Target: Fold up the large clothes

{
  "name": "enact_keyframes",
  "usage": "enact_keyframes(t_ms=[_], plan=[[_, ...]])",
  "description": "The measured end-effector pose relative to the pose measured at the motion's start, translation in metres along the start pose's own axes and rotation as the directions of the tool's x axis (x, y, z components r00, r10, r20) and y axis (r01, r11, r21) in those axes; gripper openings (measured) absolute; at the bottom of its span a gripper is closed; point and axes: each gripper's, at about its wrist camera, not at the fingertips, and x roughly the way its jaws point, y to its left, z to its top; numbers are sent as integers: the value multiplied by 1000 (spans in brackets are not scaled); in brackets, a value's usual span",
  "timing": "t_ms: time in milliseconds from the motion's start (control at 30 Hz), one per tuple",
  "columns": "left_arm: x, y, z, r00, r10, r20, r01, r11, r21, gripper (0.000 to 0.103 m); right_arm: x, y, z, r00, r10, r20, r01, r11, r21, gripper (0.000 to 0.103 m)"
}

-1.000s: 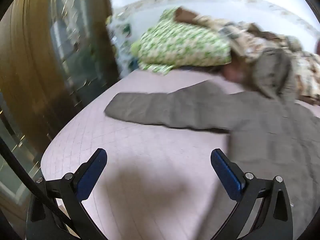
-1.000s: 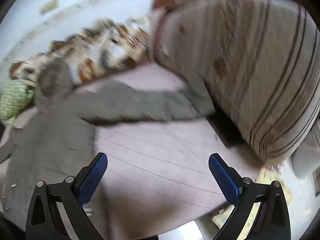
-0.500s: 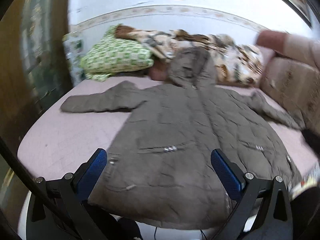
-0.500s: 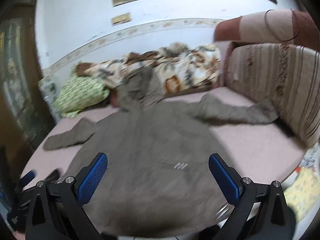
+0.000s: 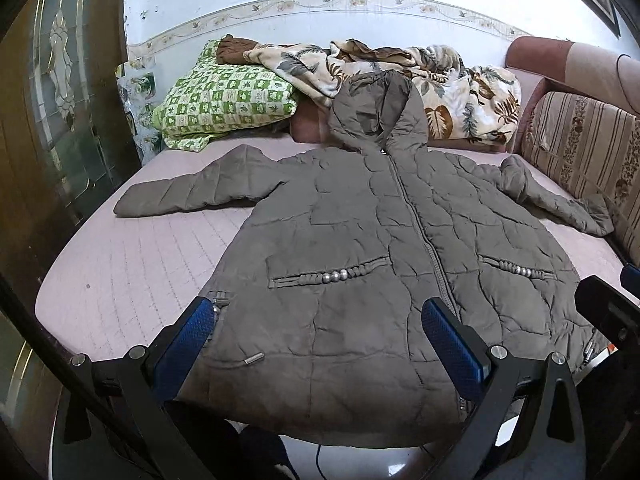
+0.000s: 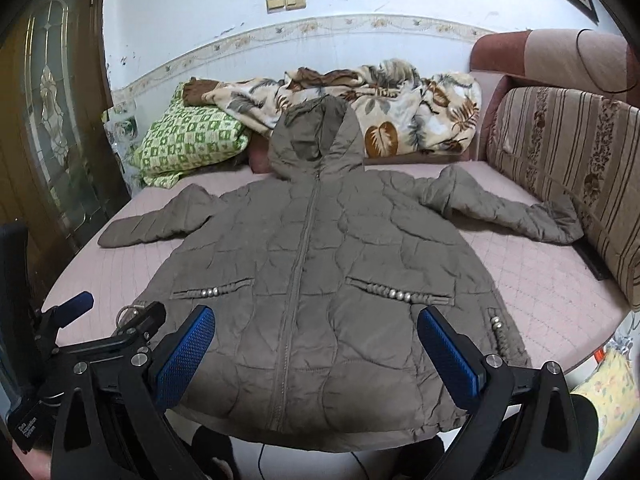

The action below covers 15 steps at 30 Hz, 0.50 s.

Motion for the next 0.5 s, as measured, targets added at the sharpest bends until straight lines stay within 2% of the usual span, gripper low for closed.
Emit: enact_keyframes(t_ms=[167, 500], plan=[[-2, 10, 1, 1000, -17, -20, 18, 1000, 19, 103, -9, -7, 0, 999, 11, -39, -12, 1000, -26, 103], [3, 14, -2, 999, -9, -38, 9, 1000, 16, 103, 2, -6, -4, 997, 7, -75, -11, 998, -54, 103]])
